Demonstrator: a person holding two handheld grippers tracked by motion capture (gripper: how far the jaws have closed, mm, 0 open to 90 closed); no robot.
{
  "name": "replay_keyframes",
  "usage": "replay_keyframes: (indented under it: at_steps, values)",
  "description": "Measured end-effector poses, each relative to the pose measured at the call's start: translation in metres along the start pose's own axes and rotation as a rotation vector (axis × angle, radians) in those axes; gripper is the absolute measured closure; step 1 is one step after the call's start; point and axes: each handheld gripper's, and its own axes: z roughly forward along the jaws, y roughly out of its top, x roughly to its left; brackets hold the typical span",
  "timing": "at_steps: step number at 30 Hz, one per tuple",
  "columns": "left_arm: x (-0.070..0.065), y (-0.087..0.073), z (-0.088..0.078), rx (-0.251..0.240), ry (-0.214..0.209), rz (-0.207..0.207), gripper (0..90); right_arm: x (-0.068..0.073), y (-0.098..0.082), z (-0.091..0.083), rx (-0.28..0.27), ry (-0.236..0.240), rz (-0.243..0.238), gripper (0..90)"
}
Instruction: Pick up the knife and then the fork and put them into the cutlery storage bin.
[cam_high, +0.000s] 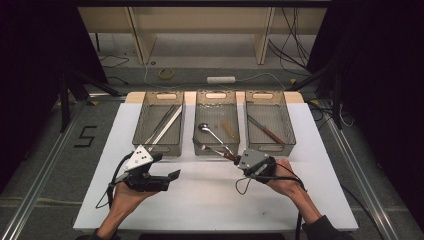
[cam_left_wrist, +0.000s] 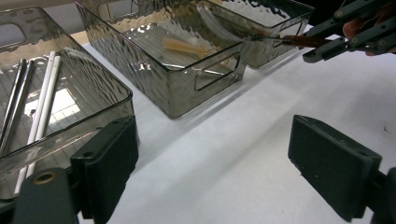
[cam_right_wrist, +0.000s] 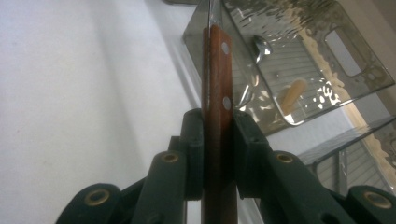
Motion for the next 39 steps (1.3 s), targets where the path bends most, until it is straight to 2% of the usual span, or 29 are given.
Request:
replay_keyframes:
  at_steps: [6, 15, 23, 29, 39]
  values:
    - [0.0, -0.001, 0.0, -0.004, -0.003, 0.001, 15.3, -0.008, -0.001, -0.005, -0.013, -0.017, 0.019, 76.8]
    - [0.0, -0.002, -0.002, -0.012, -0.003, -0.005, 15.3, -0.023, -0.004, -0.014, -0.028, -0.049, 0.071, 76.8]
    - [0.0, -0.003, -0.002, -0.019, -0.003, -0.011, 15.3, -0.046, -0.012, -0.015, -0.019, -0.091, 0.17, 76.8]
    - [0.001, -0.004, -0.003, -0.02, -0.001, -0.016, 15.4, -0.058, -0.02, -0.014, -0.007, -0.117, 0.212, 76.8]
    - [0.001, -0.004, -0.003, -0.025, 0.005, -0.016, 15.4, -0.081, -0.029, -0.01, 0.014, -0.158, 0.31, 76.8]
